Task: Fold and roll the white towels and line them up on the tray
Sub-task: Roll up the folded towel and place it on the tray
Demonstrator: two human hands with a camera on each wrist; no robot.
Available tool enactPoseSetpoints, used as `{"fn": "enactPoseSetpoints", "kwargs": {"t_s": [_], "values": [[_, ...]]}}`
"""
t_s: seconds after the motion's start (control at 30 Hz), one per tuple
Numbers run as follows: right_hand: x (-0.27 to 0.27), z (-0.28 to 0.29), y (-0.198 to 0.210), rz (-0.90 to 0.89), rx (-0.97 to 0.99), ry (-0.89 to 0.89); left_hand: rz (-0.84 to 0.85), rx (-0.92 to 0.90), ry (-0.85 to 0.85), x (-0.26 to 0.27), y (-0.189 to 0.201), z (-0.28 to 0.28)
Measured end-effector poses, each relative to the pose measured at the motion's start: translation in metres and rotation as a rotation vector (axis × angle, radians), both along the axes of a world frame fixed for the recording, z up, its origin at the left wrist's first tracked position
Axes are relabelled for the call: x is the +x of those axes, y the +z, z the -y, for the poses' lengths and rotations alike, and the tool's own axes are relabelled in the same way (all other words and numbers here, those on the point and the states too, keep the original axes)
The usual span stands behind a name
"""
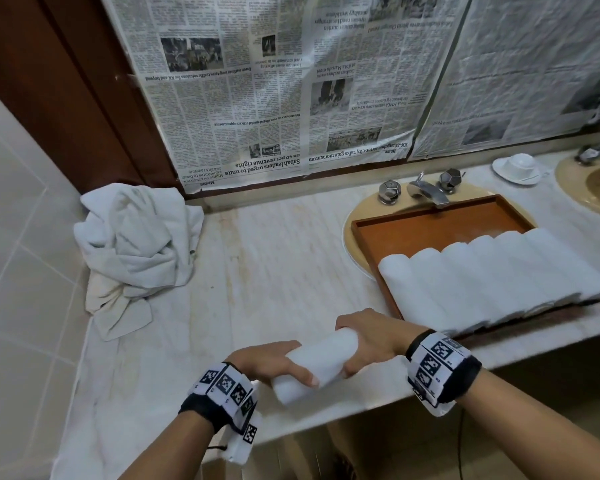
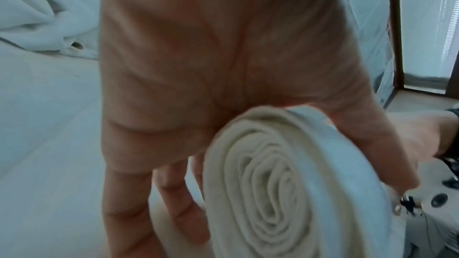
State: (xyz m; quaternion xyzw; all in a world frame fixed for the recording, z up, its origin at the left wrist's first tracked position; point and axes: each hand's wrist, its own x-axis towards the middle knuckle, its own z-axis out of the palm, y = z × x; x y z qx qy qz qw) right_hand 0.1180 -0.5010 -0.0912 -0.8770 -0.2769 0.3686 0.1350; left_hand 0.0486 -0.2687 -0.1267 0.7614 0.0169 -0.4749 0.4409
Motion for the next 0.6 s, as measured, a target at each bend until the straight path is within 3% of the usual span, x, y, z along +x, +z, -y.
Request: {"fn": "enactPoseSetpoints", "kwargs": {"t_s": [0.4,0.6], "values": [[0.05,0.052,0.054,0.069,0.142,-0.11,-0.091,-0.152,0.18,0.062,0.049,0.03],[0.103,0.093,0.067,0.173,0.177,-0.004,-0.168,-0.28,0.123,0.111,0.069,0.075]]}}
